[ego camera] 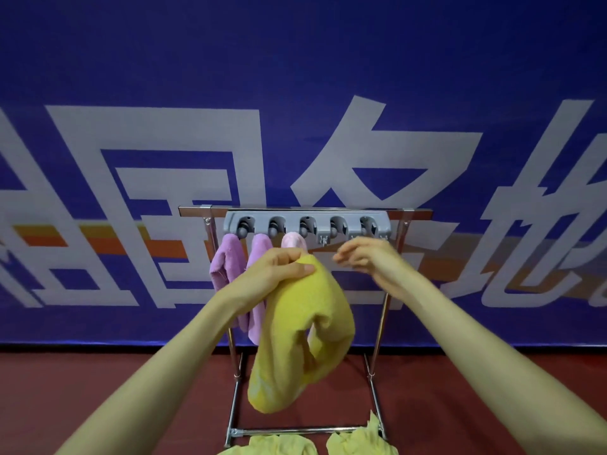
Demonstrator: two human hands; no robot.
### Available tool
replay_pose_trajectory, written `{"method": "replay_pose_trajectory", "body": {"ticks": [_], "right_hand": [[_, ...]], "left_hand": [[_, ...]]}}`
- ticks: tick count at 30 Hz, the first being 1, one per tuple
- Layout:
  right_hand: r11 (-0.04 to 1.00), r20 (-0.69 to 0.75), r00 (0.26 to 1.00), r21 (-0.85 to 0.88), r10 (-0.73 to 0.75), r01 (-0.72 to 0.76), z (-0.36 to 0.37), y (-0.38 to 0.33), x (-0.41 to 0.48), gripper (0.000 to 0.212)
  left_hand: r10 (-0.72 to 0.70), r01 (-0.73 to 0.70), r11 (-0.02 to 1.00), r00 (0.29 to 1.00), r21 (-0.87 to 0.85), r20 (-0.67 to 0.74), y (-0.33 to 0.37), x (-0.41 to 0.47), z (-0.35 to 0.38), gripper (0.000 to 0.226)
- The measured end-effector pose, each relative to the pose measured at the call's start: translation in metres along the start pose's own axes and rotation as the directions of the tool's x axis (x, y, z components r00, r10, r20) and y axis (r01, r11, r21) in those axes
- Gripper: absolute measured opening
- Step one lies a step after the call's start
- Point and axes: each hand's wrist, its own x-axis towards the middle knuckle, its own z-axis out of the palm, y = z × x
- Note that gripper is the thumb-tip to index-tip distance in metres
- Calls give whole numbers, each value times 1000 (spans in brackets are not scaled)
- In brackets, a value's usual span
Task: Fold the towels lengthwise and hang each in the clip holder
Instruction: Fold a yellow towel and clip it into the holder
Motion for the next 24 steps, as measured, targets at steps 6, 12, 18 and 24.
{"method": "replay_pose_trajectory", "body": {"ticks": [6,12,18,24], "right_hand": [[960,430,903,238,29,-144,35,23,-27,41],[929,523,848,266,85,-257,47,27,-24,31],[934,567,822,257,62,-248,33,21,-15,39],[965,545,838,218,5,-148,12,11,-8,45]], "left_hand": [[-18,12,998,994,65,105,12,8,-2,24],[-30,17,994,993,110,117,6,-1,-16,14],[-17,10,995,997,102,69,-3,1,-31,11],[-132,108,977,984,186,122,-26,10,-26,43]]}}
